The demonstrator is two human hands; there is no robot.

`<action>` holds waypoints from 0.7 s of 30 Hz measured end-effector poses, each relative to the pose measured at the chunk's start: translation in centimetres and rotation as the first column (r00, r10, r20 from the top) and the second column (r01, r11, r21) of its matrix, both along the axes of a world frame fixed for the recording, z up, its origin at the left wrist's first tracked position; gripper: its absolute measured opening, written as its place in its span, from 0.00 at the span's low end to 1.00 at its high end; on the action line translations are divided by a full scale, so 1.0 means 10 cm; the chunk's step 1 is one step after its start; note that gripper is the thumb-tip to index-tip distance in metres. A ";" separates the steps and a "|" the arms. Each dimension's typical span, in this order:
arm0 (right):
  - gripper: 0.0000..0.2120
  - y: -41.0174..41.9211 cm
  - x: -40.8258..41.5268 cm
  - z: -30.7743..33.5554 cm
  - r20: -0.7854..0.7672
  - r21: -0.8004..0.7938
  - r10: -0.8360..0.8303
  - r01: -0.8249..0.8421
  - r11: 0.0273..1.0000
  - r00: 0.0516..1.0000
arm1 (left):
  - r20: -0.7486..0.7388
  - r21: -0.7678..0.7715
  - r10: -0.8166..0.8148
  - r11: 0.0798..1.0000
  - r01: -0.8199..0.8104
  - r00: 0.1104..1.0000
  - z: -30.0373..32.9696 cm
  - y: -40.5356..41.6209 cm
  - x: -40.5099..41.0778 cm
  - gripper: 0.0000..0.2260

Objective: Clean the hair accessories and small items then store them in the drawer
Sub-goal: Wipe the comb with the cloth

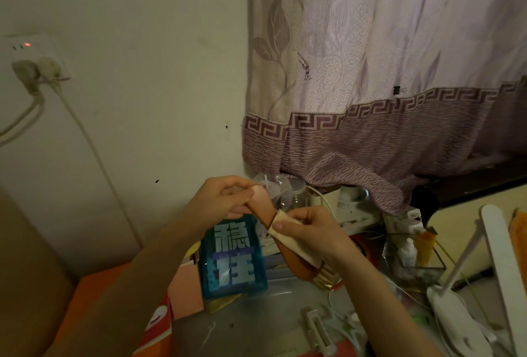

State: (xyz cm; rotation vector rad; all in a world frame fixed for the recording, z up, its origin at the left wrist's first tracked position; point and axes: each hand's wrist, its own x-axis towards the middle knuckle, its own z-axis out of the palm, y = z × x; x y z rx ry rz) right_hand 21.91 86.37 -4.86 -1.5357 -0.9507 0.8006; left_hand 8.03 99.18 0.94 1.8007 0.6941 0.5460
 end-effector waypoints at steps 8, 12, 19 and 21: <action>0.05 0.01 0.03 0.07 -0.004 0.024 -0.046 0.047 0.999 0.999 | 0.039 0.045 0.038 0.998 -0.040 0.999 -0.02 0.01 -0.02 0.03; 0.11 -0.02 0.11 0.03 0.028 0.026 -0.133 0.133 0.991 0.991 | 0.112 -0.073 0.140 0.988 -0.133 0.984 -0.08 0.08 -0.10 0.04; 0.05 -0.04 0.13 -0.11 -0.122 0.139 -0.237 0.253 0.957 0.964 | 0.162 -0.255 0.250 0.945 -0.204 0.955 -0.20 0.09 -0.17 0.04; 0.07 -0.03 0.12 -0.13 -0.173 0.149 -0.285 0.311 0.939 0.943 | 0.181 -0.285 0.272 0.934 -0.214 0.945 -0.23 0.08 -0.18 0.03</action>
